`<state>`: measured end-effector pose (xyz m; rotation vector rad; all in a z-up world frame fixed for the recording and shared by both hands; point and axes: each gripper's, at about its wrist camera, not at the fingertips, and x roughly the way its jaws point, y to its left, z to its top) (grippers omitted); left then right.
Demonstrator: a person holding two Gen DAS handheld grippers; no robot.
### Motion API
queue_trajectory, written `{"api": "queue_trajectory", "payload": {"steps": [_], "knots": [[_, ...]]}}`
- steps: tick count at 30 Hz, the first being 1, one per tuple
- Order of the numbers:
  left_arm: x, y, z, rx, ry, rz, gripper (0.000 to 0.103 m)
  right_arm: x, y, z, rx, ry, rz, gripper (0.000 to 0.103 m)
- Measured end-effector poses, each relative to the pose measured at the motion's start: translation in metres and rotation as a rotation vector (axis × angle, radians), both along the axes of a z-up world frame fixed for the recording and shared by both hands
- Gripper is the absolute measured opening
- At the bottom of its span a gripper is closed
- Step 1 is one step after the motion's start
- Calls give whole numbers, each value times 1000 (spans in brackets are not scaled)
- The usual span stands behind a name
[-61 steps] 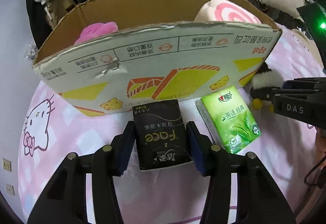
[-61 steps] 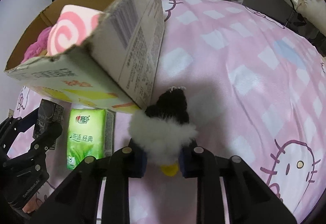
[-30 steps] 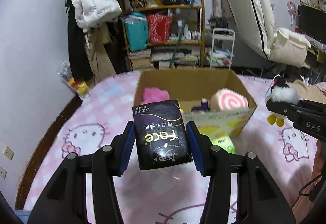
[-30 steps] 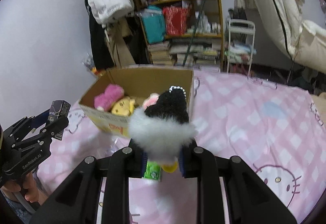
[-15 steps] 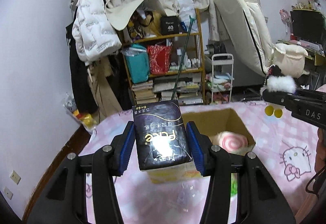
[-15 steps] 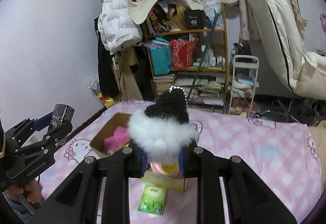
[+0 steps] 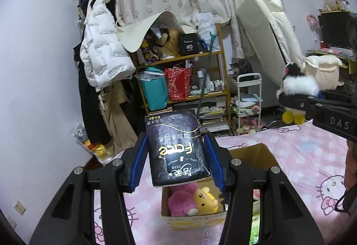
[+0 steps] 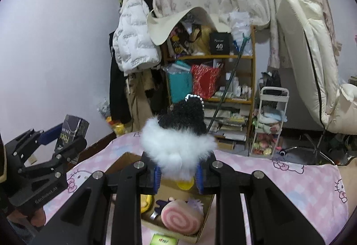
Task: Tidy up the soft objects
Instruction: 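Carry the tissue pack and pom-pom plush over the box and open both tools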
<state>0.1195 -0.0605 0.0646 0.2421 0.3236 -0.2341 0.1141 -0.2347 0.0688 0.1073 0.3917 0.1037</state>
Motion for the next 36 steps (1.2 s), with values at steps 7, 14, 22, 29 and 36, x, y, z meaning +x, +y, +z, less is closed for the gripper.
{"api": "queue_trajectory", "payload": {"steps": [7,14,22,29,36], "knots": [[19,2,-20,-24,48,4,50,12,3,-22,22,27,8,25],[38,8,-36,-31,98,21,50,29,6,-44,22,75,25,25],[60,18,-60,-75,191,48,50,42,12,-69,34,129,81,25],[70,21,-74,-89,223,47,50,51,23,-90,39,182,115,26],[71,18,-83,-93,264,-7,51,53,26,-99,61,203,127,28]]}}
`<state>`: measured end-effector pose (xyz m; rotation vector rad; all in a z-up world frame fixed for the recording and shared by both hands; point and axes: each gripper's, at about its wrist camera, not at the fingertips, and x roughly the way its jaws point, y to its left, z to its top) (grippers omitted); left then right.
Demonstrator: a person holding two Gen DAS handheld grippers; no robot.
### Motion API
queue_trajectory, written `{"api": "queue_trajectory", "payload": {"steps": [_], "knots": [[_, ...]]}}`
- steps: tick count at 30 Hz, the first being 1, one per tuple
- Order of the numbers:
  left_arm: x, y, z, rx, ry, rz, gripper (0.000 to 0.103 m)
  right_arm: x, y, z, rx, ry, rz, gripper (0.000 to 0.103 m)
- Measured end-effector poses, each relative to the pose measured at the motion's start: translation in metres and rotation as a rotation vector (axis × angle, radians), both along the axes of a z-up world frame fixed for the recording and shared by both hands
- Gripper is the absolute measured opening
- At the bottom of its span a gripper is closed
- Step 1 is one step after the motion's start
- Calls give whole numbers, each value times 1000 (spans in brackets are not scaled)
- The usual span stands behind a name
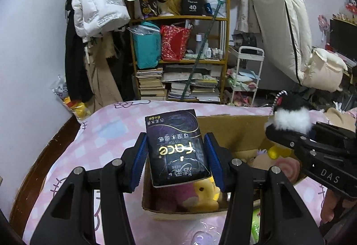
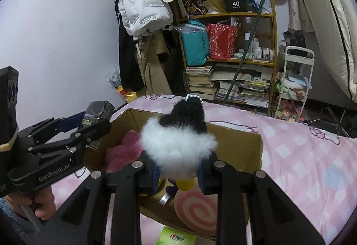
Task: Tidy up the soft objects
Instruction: 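Carry the tissue pack and pom-pom plush over the box and open both tools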
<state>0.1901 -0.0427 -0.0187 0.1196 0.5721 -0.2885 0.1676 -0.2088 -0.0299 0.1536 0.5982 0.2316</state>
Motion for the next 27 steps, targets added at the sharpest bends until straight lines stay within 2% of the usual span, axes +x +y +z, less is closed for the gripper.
{"api": "queue_trajectory", "payload": {"steps": [1,3,4,5,9,11,16,19,21,23,27], "knots": [[0,-1,0,2,2,-3,52,0,0,-1,4,2,2,29],[0,-3,-1,9,13,-5,67,0,0,-1,6,7,-2,36],[0,-4,-3,17,33,-9,70,1,0,-2,6,15,-1,47],[0,-4,-4,20,36,-5,70,1,0,-2,8,23,0,54],[-3,-4,-7,34,49,7,71,-3,0,0,2,24,3,65],[-5,-4,-6,49,48,15,72,-6,0,2,-12,24,-10,74],[-21,0,8,71,2,60,84,-17,-2,11,-15,20,-39,88],[-31,3,17,70,-7,73,84,-27,-4,18,-13,9,-56,92],[-38,5,23,67,-10,77,91,-34,-4,23,-17,11,-62,94],[-46,7,28,70,-21,76,92,-41,-4,28,-28,5,-82,102],[-65,9,38,94,-35,72,93,-55,-6,32,-27,5,-95,103]]}}
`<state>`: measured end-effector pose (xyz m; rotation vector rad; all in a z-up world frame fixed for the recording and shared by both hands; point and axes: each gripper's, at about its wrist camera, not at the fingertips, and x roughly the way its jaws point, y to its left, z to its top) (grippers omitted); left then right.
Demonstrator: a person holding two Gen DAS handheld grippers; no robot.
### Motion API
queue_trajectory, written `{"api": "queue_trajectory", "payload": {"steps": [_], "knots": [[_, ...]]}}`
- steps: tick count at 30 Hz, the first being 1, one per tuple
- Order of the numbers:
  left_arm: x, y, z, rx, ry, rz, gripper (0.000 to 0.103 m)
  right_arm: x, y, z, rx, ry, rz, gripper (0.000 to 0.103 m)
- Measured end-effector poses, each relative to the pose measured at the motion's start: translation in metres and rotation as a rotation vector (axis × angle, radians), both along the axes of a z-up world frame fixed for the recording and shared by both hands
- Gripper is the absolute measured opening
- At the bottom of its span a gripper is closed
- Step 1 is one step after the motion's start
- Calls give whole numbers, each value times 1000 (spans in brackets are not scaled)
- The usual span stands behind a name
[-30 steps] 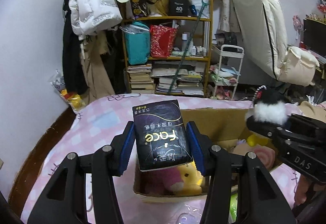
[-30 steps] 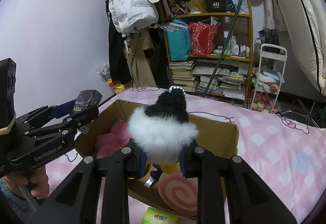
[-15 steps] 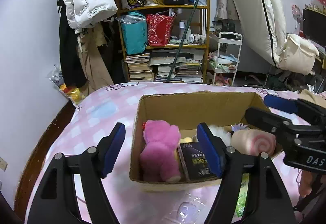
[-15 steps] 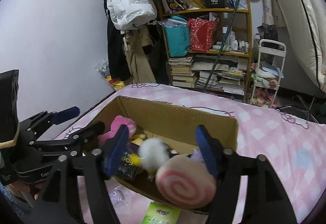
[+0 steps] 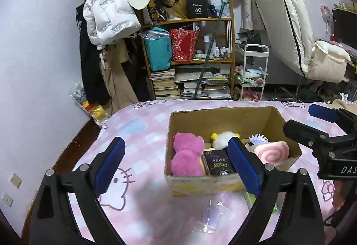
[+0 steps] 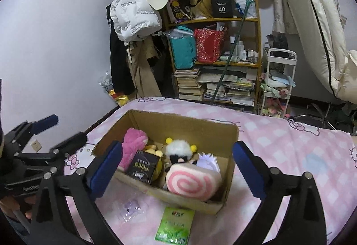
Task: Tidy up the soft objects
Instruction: 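Carry the tissue pack and pom-pom plush over the box and open both tools, then move both tools back toward the green tissue pack and clear plastic bag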
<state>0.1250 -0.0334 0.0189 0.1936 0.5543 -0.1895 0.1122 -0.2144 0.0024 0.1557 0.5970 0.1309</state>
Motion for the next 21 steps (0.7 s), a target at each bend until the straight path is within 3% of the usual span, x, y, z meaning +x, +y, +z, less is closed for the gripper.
{"api": "queue_trajectory", "payload": {"steps": [3,11,21], "knots": [[-10,3,3,6,8,-5,99,-10,-2,0,-8,13,-16,103],[-33,8,-6,50,64,-5,99,-31,3,1,-27,32,-16,103],[-46,24,-21,38,132,10,99,-50,12,-14,-53,92,-8,103]]}}
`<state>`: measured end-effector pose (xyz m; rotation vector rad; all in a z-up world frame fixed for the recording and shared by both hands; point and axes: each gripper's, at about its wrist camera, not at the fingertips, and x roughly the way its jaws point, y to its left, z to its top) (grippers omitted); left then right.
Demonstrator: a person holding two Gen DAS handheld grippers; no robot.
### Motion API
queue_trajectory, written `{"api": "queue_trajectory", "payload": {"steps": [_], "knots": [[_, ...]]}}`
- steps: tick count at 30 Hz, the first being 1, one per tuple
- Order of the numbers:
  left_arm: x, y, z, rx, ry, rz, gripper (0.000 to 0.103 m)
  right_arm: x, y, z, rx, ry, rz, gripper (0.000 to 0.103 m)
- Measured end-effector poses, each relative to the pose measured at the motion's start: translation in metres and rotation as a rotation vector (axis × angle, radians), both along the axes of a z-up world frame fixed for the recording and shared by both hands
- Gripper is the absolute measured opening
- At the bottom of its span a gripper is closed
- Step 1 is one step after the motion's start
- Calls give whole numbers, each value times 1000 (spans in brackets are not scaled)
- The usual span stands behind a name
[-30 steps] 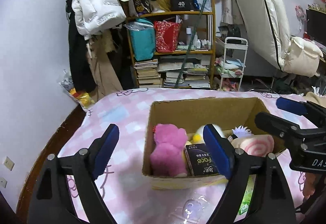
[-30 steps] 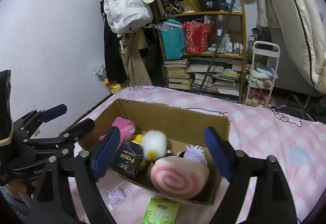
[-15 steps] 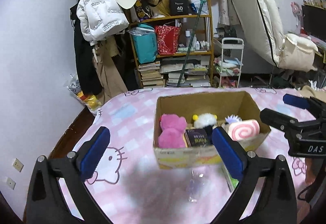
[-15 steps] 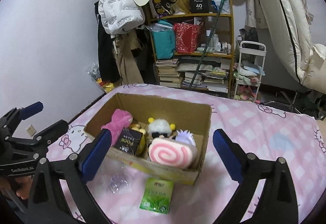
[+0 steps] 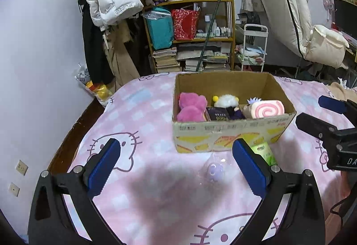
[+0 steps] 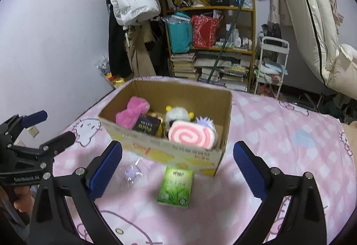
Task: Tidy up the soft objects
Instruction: 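Move both tools back toward the green tissue pack and clear plastic bag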
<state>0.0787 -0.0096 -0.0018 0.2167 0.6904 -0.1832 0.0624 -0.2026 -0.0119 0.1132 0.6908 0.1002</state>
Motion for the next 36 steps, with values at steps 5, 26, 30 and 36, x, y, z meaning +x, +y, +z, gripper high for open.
{"api": "queue_trajectory", "payload": {"steps": [5,26,30,36], "knots": [[2,-3,-8,11,22,-14,99,0,-2,-7,0,21,-10,103],[40,-6,-44,-1,152,-13,99,22,1,-45,-15,125,-24,103],[47,-7,-54,-21,195,-27,99,29,1,-52,-10,148,-25,103],[58,-13,-72,-12,254,-42,99,40,-3,-67,21,200,-42,103]]}}
